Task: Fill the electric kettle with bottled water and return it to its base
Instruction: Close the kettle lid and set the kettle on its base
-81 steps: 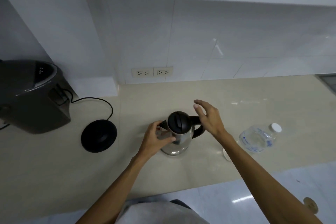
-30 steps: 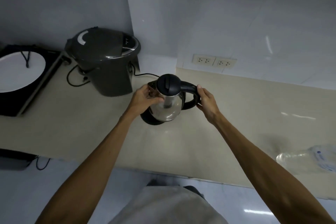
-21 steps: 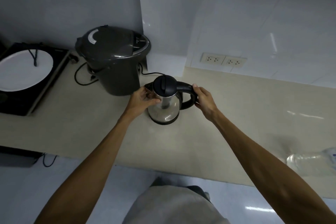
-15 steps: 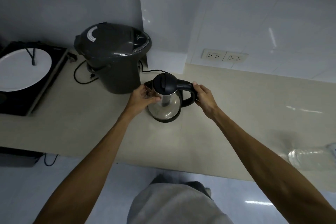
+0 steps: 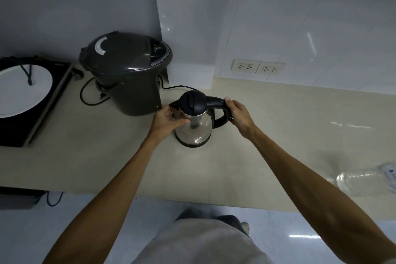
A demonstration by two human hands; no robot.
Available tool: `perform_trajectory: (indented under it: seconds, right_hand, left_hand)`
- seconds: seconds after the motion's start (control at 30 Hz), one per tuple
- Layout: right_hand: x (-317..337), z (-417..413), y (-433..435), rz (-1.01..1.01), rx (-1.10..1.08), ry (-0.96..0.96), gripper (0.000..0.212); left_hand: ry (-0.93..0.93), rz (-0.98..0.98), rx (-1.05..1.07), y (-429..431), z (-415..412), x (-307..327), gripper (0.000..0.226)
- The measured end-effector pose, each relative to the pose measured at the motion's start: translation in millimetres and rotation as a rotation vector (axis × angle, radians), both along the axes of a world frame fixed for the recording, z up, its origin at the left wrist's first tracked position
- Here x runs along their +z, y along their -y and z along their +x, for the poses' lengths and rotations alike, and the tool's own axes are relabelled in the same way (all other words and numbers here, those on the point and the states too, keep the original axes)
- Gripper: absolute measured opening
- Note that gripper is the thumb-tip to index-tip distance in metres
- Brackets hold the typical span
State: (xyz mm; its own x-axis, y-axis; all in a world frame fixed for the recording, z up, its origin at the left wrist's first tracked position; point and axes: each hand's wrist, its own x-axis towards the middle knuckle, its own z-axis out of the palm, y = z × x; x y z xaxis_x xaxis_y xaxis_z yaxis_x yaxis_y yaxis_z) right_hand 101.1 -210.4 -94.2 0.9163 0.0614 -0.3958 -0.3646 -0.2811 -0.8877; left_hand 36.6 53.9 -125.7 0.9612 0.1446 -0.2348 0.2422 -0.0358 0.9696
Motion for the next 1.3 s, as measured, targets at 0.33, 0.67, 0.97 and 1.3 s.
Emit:
perform_trajectory:
  seconds: [0.33,0.67,0.97,1.3]
  right_hand:
    - [-8.7,-0.4,6.7,-0.064,0.012,-0.002,0.069]
    - [9.4,-17.1,7.2,-0.468,0.166,0.708,0.022]
    - [4.1,-33.1,-9.7,-0.63,0.115,0.8,0.03]
    - [-5.0,-51.2,-25.2,-0.772,0.118,0.847,0.047]
  left_hand:
    - [-0.009,-0.02,-0.034,1.9,1.2,-1.4,0.051]
    - [0.023,0.008,-0.012,5.3,-6.9,-12.4,0.061]
    - [0.0,0.039,-0.04,5.0,-7.1,-10.9,0.056]
    - [0.004,0.061,-0.073,4.6,-8.4,-9.0,0.048]
